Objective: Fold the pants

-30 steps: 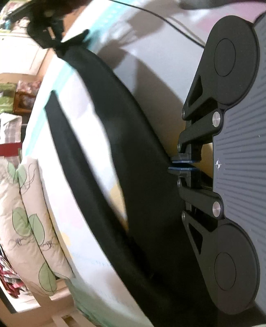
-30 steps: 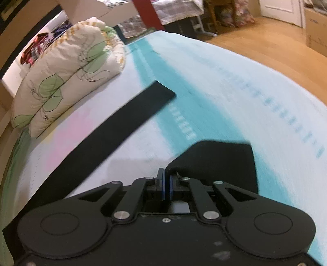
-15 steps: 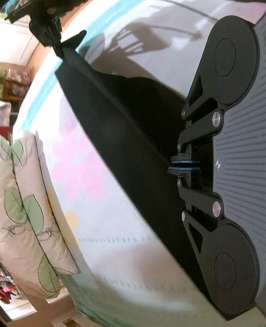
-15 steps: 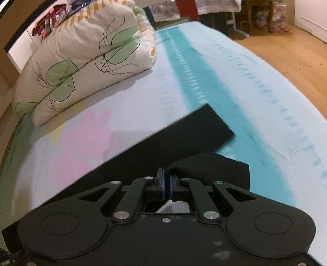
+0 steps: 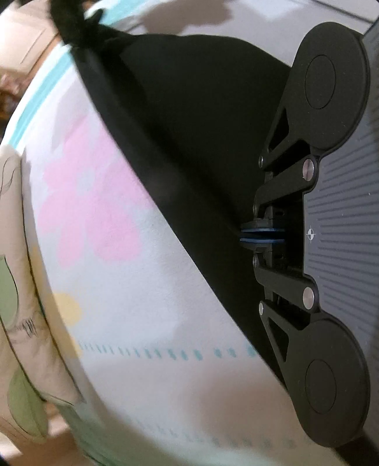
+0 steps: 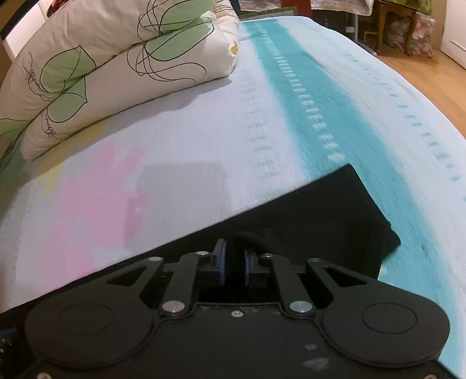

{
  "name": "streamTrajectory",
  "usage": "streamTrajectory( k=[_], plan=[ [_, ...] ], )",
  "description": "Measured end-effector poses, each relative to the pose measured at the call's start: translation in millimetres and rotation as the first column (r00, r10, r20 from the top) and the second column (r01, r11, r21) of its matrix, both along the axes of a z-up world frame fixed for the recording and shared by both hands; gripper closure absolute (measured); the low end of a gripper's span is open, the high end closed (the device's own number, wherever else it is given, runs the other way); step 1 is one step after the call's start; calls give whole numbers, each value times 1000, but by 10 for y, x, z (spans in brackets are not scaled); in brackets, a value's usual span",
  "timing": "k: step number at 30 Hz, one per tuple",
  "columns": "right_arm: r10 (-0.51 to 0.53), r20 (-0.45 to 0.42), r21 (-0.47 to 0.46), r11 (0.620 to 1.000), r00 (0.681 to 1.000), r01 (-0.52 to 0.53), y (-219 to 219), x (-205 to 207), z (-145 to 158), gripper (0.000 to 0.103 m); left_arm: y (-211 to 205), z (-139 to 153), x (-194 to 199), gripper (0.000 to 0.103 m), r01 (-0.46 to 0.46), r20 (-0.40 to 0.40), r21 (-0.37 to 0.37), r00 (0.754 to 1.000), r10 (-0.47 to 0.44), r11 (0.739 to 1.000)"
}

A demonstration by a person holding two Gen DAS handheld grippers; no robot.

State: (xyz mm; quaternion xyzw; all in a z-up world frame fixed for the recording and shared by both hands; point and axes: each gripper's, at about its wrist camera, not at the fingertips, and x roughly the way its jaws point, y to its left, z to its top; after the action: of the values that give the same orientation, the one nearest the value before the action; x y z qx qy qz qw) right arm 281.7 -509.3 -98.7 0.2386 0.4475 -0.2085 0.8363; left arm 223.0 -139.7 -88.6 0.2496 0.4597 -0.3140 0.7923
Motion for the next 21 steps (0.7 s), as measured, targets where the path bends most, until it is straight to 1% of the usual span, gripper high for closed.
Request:
streamTrajectory(
  k=[3,5,7,11,13,14,15,16,17,18,21],
  plan=[
    [-4,16,12,1000,1000,4,-100,3,19,93,-50,4,-40,98,41,33,24,999,-42,999],
    [-15,26,12,1000,1000,15,-176,-10,49,93,-71,-9,-52,98,46,37,30,998,-47,999],
    [-30,36,31,999,999,29,-272,-36,78,93,-78,-12,-63,98,52,42,36,998,-53,998],
    [-93,77,58,994,993,89,-505,-139,177,93,-89,-22,-75,98,63,45,48,997,-65,997],
    [-132,105,56,990,986,127,-646,-209,243,92,-89,-18,-80,98,63,44,52,997,-65,997],
    [-163,114,44,986,980,159,-713,-256,280,91,-95,-24,-88,98,65,45,54,997,-67,996],
    [-186,126,37,982,974,183,-773,-302,313,87,-110,-22,-68,98,67,46,58,997,-69,996],
    [-213,134,30,977,968,211,-821,-359,345,76,-113,-24,-70,98,69,48,62,996,-72,996],
    [-241,135,15,970,961,242,-860,-426,372,74,-125,-26,-64,98,70,50,65,996,-73,995],
    [-248,138,17,969,959,248,-887,-480,382,74,-133,-29,-70,98,72,53,70,996,-76,995],
    [-243,143,50,970,959,238,-890,-672,320,74,-159,-35,-72,99,75,54,74,995,-79,994]
  ],
)
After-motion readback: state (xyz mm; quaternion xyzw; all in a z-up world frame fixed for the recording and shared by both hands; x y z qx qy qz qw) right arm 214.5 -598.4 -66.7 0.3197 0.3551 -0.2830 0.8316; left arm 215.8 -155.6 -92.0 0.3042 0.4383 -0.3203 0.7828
